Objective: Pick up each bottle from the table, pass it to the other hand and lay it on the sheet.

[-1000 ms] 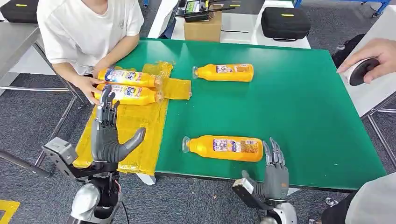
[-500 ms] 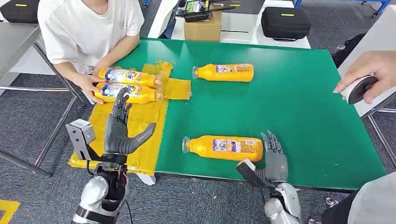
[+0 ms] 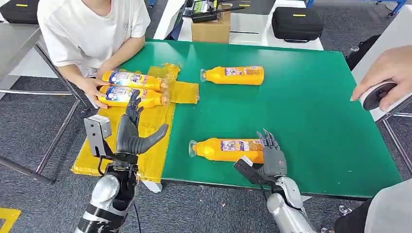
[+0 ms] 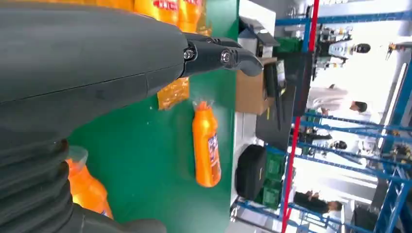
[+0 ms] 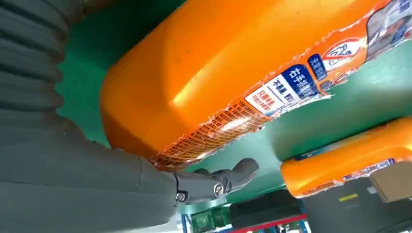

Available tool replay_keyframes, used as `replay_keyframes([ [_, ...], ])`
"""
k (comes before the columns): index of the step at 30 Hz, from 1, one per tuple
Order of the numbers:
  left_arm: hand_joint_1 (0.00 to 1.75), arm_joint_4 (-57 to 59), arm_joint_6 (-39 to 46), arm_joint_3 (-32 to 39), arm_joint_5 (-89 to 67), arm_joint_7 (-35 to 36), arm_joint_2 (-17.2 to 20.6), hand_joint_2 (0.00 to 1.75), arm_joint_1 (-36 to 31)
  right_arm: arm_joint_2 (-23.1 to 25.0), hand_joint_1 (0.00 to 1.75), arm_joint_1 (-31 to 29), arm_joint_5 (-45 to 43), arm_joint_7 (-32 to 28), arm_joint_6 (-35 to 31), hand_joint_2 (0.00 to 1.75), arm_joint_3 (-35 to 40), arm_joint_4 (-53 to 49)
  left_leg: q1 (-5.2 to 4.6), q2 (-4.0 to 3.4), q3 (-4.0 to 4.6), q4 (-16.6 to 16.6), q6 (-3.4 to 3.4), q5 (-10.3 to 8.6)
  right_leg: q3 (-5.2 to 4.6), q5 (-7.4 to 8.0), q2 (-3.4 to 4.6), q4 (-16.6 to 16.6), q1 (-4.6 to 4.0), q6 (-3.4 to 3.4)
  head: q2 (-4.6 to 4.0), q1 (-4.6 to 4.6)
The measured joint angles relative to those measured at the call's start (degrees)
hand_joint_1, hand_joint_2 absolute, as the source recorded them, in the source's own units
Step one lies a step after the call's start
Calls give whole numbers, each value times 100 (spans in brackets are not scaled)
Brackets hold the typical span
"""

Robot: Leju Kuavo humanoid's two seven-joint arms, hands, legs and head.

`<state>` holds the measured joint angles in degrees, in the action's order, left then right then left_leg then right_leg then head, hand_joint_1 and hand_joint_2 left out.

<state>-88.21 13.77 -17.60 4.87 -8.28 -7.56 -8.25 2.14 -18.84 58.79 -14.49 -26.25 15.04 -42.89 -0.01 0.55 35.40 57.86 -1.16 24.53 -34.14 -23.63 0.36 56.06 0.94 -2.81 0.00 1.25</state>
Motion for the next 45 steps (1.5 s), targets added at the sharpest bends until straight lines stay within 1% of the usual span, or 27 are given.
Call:
replay_keyframes([
  [5, 0, 52, -2, -22, 0, 0, -2, 175, -20, 0, 0, -93, 0, 9, 37, 175, 61, 116, 0, 1, 0, 1, 0, 0, 0, 0, 0, 0, 0, 0, 0, 0],
  [8, 0, 68, -9, -33, -2, 7, -4, 175, -39, -4, 0, -168, 86, 153, 256, 175, 118, 191, 0, -1, -1, 1, 0, 0, 0, 0, 0, 0, 0, 0, 0, 2],
  [13, 0, 98, -81, -37, 37, 160, -13, 175, -74, -39, 0, -557, 186, 643, 1050, 175, 355, 403, 0, -21, -21, 1, 0, 0, 12, 3, 12, -1, 0, 1, 0, 0],
  [16, 0, 100, -92, -30, 79, 203, -13, 175, -74, -57, 0, -938, 210, 1183, 1636, 175, 536, 637, 0, -35, -50, 0, 1, 2, 32, 3, 22, -3, 0, 2, 0, 0],
  [17, 0, 100, -94, -31, 87, 216, -13, 175, -74, -66, 16, -1072, 232, 1382, 1828, 175, 602, 735, 0, -37, -60, 0, 0, 3, 40, 3, 23, -4, -1, 2, 0, 0],
  [18, 0, 100, -101, -28, 92, 230, -13, 175, -74, -77, 117, -1188, 274, 1553, 1976, 175, 658, 820, 0, -36, -69, 0, 0, 3, 48, 3, 23, -5, -1, 2, 0, 0],
  [19, 0, 100, -111, -28, 92, 245, -13, 175, -74, -81, 161, -1291, 306, 1692, 2101, 175, 713, 903, 0, -36, -78, 0, 0, 3, 56, 3, 23, -6, -1, 2, 0, 0],
  [20, 0, 100, -122, -28, 90, 256, -13, 175, -74, -87, 175, -1381, 315, 1795, 2199, 175, 761, 982, 0, -34, -85, 0, 0, 3, 64, 3, 23, -6, -1, 2, -2, 0],
  [23, 0, 100, -146, -26, 85, 271, -13, 175, -84, -124, 175, -1578, 378, 1906, 2384, 175, 890, 1193, 0, -33, -94, 0, -1, 2, 75, 8, 22, -7, -1, 0, 0, 0],
  [25, 0, 100, -153, -26, 85, 275, -13, 175, -91, -151, 175, -1644, 361, 1910, 2426, 175, 925, 1281, 0, -33, -96, 0, -2, 0, 78, 18, 22, -7, -1, 12, 0, -2],
  [31, 0, 144, -231, -28, 138, 310, -13, 175, -116, -208, 175, -1817, 337, 1910, 2524, 175, 1025, 1467, -1, -33, -106, 0, -5, -2, 86, 19, 22, -7, -1, 10, 0, 0],
  [35, 0, 186, -315, -41, 275, 310, -13, 175, -147, -269, 175, -1866, 256, 1756, 2549, 175, 1060, 1548, -1, -30, -106, 0, -5, -2, 88, 19, 22, -6, -1, 10, 0, 0],
  [41, 0, 188, -332, -70, 363, 282, -13, 175, -154, -321, 175, -1815, 155, 1407, 2321, 175, 1093, 1587, -1, -29, -103, 0, -5, -2, 87, 19, 22, -7, -1, 10, -2, 0],
  [45, 0, 142, -326, -100, 378, 162, -11, 175, -145, -324, 175, -1635, 24, 1002, 1706, 175, 1097, 1559, -1, -25, -94, 0, -5, -2, 85, 19, 21, -6, -1, 10, 0, 0],
])
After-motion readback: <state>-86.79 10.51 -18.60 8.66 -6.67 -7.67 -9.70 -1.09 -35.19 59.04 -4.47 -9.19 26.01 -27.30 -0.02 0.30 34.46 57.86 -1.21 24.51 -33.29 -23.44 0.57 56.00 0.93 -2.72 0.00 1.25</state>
